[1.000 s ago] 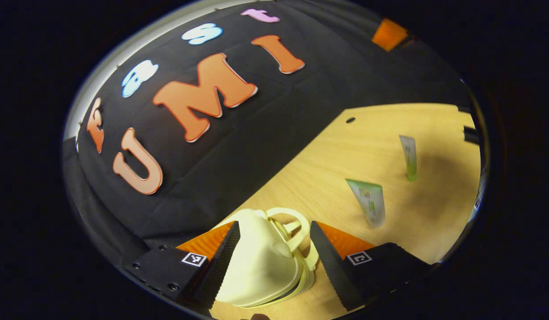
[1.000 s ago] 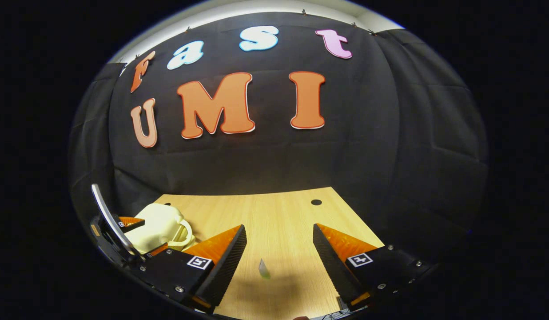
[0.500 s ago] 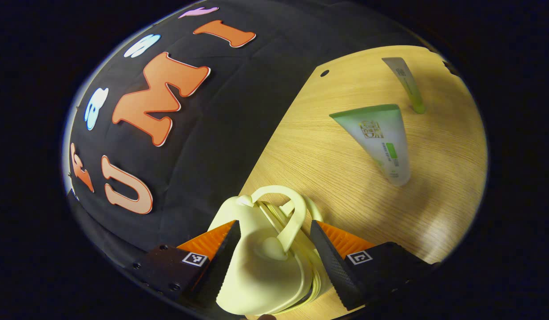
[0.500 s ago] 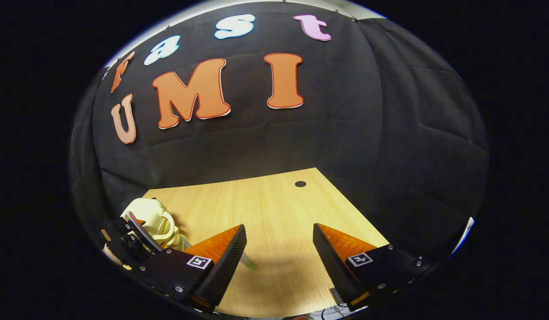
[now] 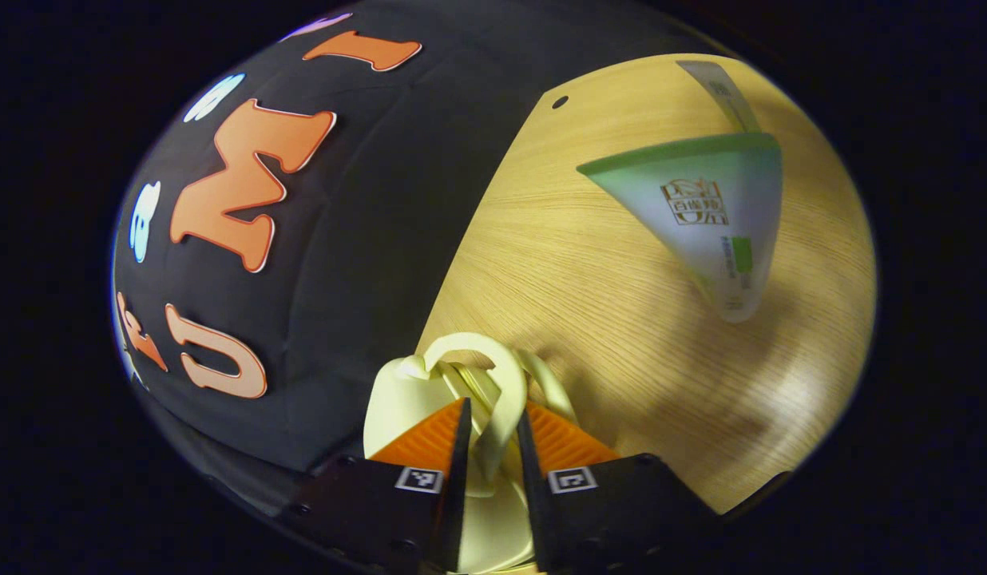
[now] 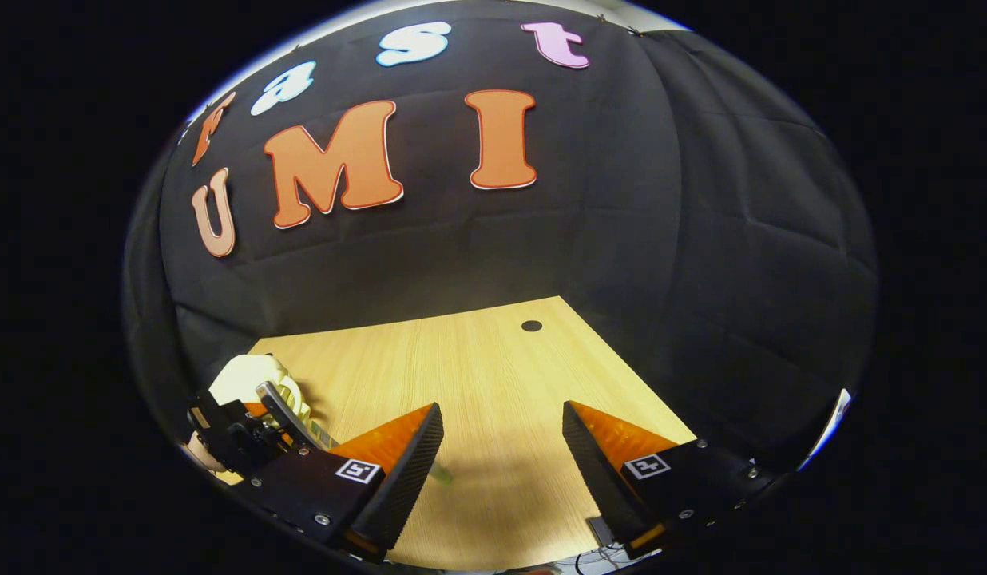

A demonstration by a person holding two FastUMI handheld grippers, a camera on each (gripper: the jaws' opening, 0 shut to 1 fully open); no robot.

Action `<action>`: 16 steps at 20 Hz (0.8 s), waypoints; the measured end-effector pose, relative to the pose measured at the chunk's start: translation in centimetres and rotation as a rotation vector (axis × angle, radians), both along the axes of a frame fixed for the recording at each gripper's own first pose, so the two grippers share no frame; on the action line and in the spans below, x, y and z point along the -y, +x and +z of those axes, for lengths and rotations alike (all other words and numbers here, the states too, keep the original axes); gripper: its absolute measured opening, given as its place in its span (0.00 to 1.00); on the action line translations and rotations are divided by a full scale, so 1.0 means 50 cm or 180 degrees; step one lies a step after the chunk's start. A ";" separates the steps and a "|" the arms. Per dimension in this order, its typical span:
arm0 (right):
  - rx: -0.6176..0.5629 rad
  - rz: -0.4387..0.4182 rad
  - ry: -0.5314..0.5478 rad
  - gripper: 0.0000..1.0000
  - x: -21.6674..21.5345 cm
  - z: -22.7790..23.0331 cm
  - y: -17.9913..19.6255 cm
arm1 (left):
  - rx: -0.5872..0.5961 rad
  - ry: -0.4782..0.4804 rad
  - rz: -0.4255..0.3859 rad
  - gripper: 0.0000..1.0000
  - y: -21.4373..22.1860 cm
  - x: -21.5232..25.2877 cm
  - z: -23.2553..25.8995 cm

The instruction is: First open the suitcase, pack the skin care products into it, and then close the suitcase.

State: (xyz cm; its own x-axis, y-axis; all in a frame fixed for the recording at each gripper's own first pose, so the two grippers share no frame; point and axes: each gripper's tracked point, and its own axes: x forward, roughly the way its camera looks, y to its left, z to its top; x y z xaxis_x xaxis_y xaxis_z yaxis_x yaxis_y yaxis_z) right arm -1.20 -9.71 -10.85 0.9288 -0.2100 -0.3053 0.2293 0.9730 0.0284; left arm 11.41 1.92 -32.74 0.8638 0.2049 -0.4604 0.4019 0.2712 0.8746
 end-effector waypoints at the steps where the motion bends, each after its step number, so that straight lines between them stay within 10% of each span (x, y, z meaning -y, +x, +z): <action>1: 0.0001 0.0025 -0.0015 0.95 -0.006 0.003 0.002 | -0.0043 0.0016 -0.0005 0.23 -0.006 0.004 0.003; 5: 0.0006 0.0083 -0.0023 0.95 -0.017 0.009 0.014 | -0.0294 -0.0478 0.0161 0.07 -0.012 0.017 0.021; 11: 0.0101 0.0209 0.0007 0.95 -0.052 0.040 0.061 | -0.0541 -0.2152 0.0637 0.08 -0.023 0.045 0.122; 16: 0.0189 0.0445 0.0078 0.95 -0.127 0.073 0.110 | -0.0361 -0.2970 0.0704 0.07 0.017 0.059 0.285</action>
State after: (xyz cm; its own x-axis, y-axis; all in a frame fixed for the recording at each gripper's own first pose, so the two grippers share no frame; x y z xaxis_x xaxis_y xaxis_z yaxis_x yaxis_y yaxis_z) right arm 4.29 -3.37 -7.19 0.9651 -0.0705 -0.2523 0.0889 0.9941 0.0619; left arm 12.25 -1.05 -18.50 0.7899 -0.1330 -0.5986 0.3271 0.9171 0.2278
